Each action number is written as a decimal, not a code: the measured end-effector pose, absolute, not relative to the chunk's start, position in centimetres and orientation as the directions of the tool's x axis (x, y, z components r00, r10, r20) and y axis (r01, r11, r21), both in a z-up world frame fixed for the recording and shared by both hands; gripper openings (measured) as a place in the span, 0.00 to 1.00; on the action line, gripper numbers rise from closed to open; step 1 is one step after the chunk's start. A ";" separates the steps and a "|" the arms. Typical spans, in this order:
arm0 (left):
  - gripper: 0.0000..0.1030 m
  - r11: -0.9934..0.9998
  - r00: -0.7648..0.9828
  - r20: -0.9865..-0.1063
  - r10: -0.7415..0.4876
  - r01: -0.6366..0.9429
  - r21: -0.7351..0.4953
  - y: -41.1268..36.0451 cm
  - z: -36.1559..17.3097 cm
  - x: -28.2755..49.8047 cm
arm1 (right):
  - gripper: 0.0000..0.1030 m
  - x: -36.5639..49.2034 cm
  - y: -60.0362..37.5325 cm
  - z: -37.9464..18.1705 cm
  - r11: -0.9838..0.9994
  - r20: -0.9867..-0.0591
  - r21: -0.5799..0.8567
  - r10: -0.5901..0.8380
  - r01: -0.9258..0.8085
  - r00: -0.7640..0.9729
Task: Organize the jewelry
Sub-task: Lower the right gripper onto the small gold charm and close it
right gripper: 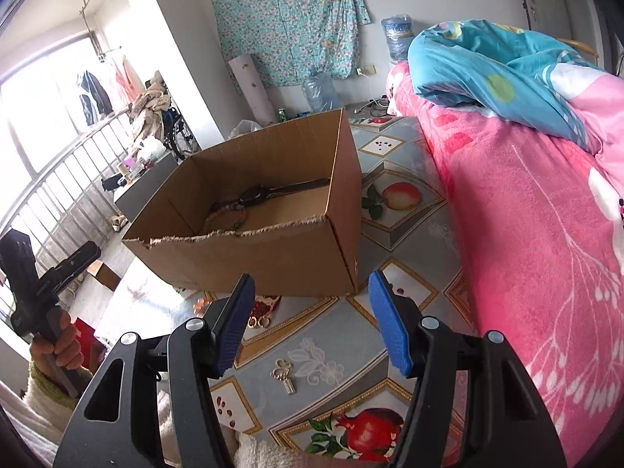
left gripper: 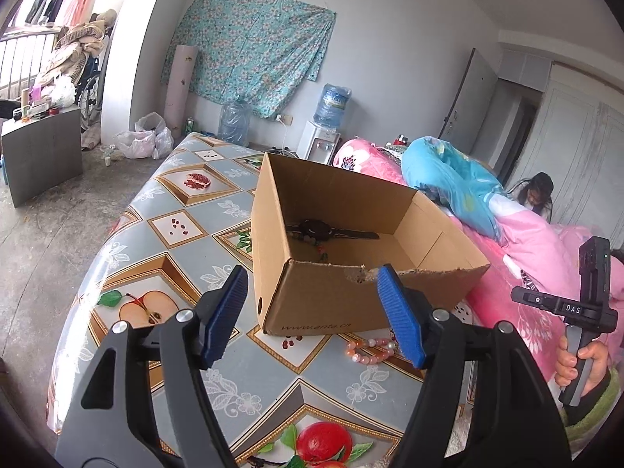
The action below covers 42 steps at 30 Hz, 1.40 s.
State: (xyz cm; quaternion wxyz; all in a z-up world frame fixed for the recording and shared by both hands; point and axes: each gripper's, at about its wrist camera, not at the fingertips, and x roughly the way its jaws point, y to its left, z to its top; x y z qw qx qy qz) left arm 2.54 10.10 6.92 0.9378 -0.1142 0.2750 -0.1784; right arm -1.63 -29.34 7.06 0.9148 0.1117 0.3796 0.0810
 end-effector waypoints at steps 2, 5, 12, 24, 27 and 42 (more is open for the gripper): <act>0.64 0.911 0.772 -0.491 -0.403 0.289 -0.292 9.8 6.6 1.6 | 0.54 -2.8 -28.3 5.9 0.957 -0.700 0.273 0.264 -0.093 0.664; 0.64 0.899 0.725 -0.533 -0.436 0.329 -0.288 8.6 5.5 0.7 | 0.47 -3.8 -25.8 4.0 0.956 -0.740 0.246 0.292 -0.159 0.606; 0.64 0.855 0.606 -0.606 -0.515 0.417 -0.309 3.8 1.9 -0.4 | 0.21 -3.3 -22.4 0.3 0.966 -0.819 0.108 0.220 -0.235 0.530; 0.63 0.805 0.538 -0.650 -0.537 0.557 -0.204 -2.9 -0.7 -2.0 | 0.05 -2.1 -23.2 -1.4 0.972 -0.862 0.008 0.125 -0.233 0.492; 0.61 0.799 0.535 -0.661 -0.527 0.577 -0.170 -4.1 -1.0 -2.2 | 0.04 -2.3 -23.9 -1.4 0.979 -0.856 0.017 0.119 -0.203 0.503; 0.42 0.698 0.472 -0.692 -0.546 0.714 -0.063 -11.2 -1.5 0.2 | 0.04 -0.1 -27.1 -1.9 0.982 -0.818 0.171 0.188 -0.081 0.543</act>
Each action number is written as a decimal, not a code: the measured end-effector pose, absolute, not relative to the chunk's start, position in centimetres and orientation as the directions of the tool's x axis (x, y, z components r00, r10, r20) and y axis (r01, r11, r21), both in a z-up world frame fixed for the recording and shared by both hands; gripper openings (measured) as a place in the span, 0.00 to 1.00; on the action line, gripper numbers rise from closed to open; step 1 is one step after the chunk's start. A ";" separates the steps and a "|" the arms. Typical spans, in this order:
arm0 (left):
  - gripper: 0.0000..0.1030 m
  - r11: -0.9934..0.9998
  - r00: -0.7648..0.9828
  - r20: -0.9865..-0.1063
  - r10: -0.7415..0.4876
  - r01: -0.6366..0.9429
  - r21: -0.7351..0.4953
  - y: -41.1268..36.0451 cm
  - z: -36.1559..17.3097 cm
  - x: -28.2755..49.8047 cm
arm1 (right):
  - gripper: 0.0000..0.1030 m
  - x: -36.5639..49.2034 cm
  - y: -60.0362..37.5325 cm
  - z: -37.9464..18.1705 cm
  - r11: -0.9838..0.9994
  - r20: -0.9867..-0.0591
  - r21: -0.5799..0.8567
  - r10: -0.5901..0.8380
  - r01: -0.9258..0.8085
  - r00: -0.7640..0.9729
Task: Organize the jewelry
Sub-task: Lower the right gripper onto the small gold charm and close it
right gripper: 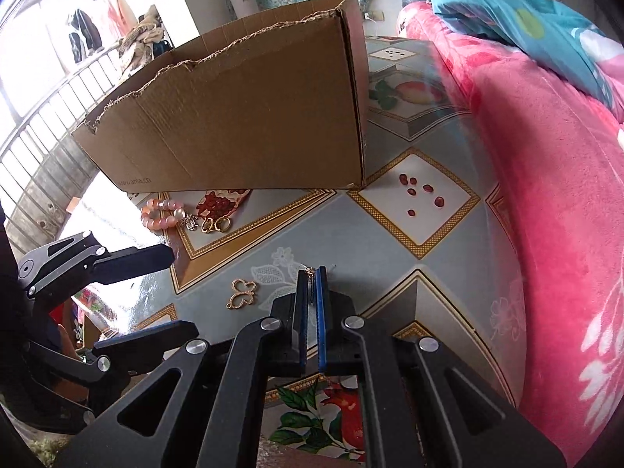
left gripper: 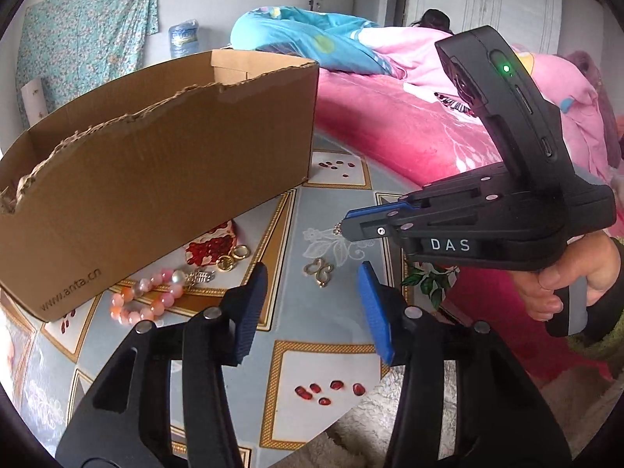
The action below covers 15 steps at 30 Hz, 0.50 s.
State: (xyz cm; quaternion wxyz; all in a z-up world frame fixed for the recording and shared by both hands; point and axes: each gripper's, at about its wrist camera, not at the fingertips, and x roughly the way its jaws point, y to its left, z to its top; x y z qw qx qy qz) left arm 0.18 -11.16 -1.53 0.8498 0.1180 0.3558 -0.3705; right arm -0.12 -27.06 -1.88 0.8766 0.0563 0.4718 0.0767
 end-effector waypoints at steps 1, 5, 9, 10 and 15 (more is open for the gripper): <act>0.39 0.694 0.468 -0.700 -0.540 0.718 -0.056 -11.6 -1.7 0.4 | 0.04 -0.1 -27.1 -1.9 0.981 -0.816 0.180 0.193 -0.078 0.545; 0.31 0.690 0.449 -0.738 -0.504 0.723 -0.032 -12.8 -2.5 1.3 | 0.04 -0.1 -27.3 -2.1 0.976 -0.804 0.207 0.209 -0.067 0.557; 0.29 0.702 0.449 -0.757 -0.474 0.712 -0.018 -13.5 -3.0 1.5 | 0.04 -0.4 -27.4 -2.2 0.973 -0.796 0.221 0.219 -0.067 0.565; 0.29 0.703 0.460 -0.757 -0.464 0.711 0.001 -13.7 -3.1 1.4 | 0.04 -0.4 -27.5 -2.2 0.972 -0.794 0.222 0.222 -0.070 0.565; 0.28 0.712 0.479 -0.756 -0.447 0.702 0.023 -14.4 -3.3 1.5 | 0.04 -0.7 -27.7 -2.3 0.968 -0.784 0.235 0.239 -0.082 0.573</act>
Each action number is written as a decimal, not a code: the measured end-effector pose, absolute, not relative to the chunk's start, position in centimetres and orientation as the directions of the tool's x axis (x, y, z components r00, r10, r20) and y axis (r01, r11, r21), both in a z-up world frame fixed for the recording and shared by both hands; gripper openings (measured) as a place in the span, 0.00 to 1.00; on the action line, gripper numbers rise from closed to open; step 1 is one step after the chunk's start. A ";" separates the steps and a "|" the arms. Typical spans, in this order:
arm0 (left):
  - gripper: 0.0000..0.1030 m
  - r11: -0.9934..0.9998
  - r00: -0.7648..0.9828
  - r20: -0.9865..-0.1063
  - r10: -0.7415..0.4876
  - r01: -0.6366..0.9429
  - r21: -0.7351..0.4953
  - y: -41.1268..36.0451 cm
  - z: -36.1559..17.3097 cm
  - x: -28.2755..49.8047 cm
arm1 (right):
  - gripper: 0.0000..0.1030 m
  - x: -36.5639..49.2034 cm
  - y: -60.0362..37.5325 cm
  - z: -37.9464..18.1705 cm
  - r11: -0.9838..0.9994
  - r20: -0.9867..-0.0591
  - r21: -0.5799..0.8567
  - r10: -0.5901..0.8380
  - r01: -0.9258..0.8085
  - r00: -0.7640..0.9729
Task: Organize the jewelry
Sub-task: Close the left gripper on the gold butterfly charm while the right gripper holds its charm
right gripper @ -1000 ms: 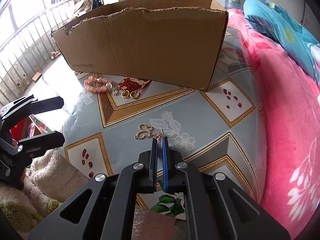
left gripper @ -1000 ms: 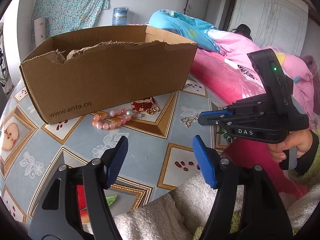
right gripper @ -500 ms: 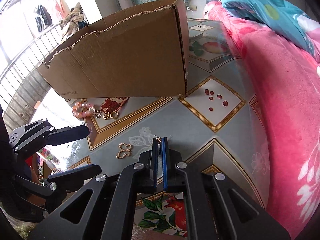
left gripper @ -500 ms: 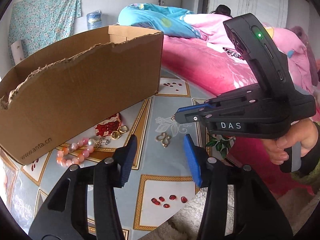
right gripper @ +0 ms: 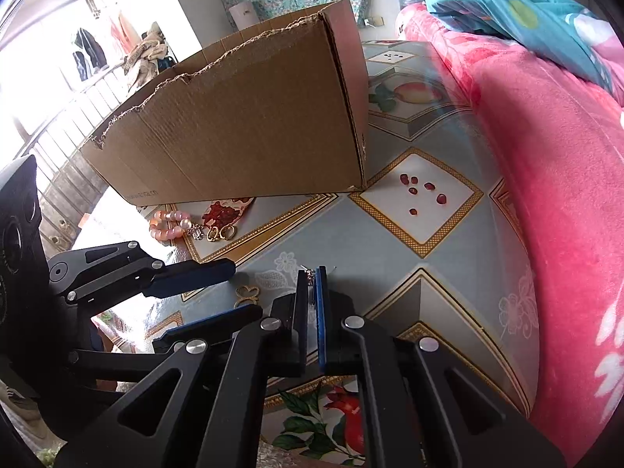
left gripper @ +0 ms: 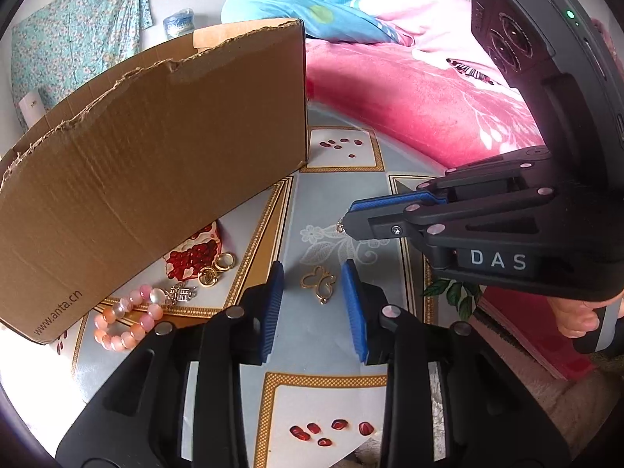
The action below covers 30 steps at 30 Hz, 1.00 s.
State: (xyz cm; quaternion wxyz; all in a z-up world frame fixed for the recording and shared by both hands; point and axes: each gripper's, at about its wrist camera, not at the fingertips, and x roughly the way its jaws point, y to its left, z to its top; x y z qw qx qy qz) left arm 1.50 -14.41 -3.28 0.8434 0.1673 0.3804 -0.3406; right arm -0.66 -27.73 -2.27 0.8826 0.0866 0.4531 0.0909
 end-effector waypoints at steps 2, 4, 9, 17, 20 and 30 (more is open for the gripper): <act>0.25 0.714 0.484 -0.755 -0.443 0.699 0.030 -14.7 -3.3 1.6 | 0.04 -0.8 -27.9 -2.3 0.965 -0.779 0.248 0.249 -0.082 0.575; 0.20 0.709 0.487 -0.754 -0.441 0.704 0.040 -15.1 -3.3 1.5 | 0.04 -0.9 -28.2 -2.4 0.961 -0.773 0.264 0.261 -0.080 0.578; 0.15 0.702 0.498 -0.756 -0.425 0.709 0.072 -15.8 -3.2 1.2 | 0.04 -1.1 -28.6 -2.5 0.951 -0.760 0.297 0.288 -0.083 0.583; 0.06 0.701 0.495 -0.759 -0.423 0.710 0.072 -15.5 -3.2 1.2 | 0.04 -1.1 -28.7 -2.6 0.948 -0.755 0.305 0.300 -0.093 0.584; 0.06 0.705 0.501 -0.761 -0.412 0.704 0.082 -15.2 -3.1 1.2 | 0.04 -1.2 -28.6 -2.5 0.949 -0.756 0.301 0.298 -0.095 0.583; 0.21 0.733 0.483 -0.767 -0.423 0.680 0.024 -13.0 -2.7 1.2 | 0.04 -1.3 -28.3 -2.4 0.952 -0.764 0.293 0.288 -0.087 0.578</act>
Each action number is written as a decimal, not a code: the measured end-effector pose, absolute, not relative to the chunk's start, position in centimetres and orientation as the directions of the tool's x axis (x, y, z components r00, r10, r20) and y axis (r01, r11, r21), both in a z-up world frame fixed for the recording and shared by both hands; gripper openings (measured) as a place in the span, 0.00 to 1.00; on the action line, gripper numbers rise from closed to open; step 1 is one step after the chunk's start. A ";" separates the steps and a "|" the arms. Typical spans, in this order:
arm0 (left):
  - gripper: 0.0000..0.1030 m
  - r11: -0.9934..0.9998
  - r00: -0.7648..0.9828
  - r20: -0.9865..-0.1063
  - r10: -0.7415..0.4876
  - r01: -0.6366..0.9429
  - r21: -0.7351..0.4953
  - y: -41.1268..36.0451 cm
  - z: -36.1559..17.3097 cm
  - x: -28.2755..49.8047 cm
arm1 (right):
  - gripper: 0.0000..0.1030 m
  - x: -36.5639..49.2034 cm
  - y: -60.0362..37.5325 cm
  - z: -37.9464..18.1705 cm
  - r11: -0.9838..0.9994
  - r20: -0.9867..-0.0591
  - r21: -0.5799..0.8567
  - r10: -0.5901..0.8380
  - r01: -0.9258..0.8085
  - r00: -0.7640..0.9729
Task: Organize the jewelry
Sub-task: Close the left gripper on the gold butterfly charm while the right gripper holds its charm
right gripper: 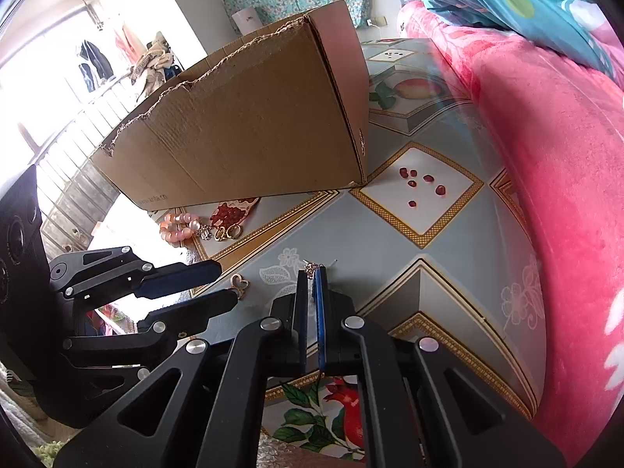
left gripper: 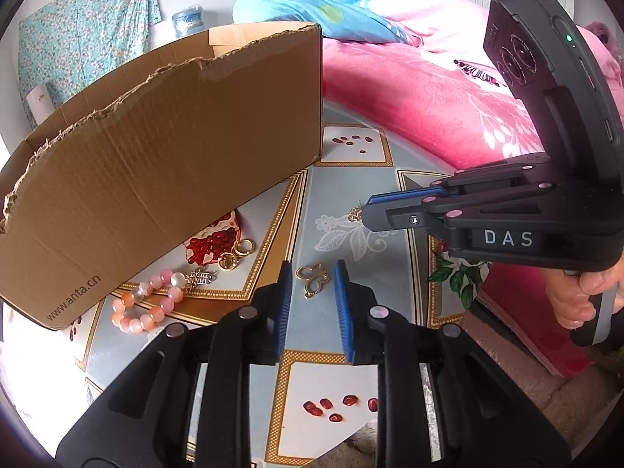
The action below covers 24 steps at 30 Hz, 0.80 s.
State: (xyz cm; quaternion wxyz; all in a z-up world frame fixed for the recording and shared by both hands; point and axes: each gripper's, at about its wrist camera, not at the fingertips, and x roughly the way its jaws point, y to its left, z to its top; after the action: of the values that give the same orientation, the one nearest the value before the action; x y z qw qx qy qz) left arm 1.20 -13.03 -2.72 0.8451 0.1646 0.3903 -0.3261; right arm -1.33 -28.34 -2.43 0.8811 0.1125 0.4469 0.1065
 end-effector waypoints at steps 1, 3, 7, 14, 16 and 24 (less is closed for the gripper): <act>0.22 0.737 0.482 -0.771 -0.416 0.675 0.025 -13.0 -2.9 1.3 | 0.04 -1.3 -28.3 -2.4 0.952 -0.764 0.293 0.288 -0.087 0.578; 0.24 0.737 0.478 -0.771 -0.420 0.675 0.017 -13.0 -3.0 1.4 | 0.04 -1.3 -28.3 -2.4 0.952 -0.764 0.293 0.288 -0.088 0.577; 0.24 0.716 0.472 -0.766 -0.437 0.697 0.021 -13.1 -2.9 1.5 | 0.04 -1.1 -28.2 -2.4 0.952 -0.764 0.293 0.289 -0.089 0.576; 0.15 0.665 0.435 -0.774 -0.460 0.746 0.024 -13.6 -2.9 1.9 | 0.04 -1.0 -28.3 -2.5 0.949 -0.760 0.302 0.299 -0.095 0.577; 0.14 0.662 0.435 -0.776 -0.457 0.749 0.030 -13.7 -2.9 1.8 | 0.04 -1.1 -28.3 -2.5 0.948 -0.759 0.302 0.301 -0.097 0.577; 0.14 0.678 0.436 -0.773 -0.461 0.735 0.010 -13.6 -3.0 1.8 | 0.04 -1.0 -28.3 -2.4 0.950 -0.761 0.296 0.299 -0.103 0.575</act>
State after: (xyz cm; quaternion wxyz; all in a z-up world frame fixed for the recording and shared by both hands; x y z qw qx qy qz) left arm 1.81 -13.56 -2.97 0.8290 0.1757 0.3899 -0.3605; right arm -1.04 -28.27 -2.38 0.8806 0.1103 0.4465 0.1141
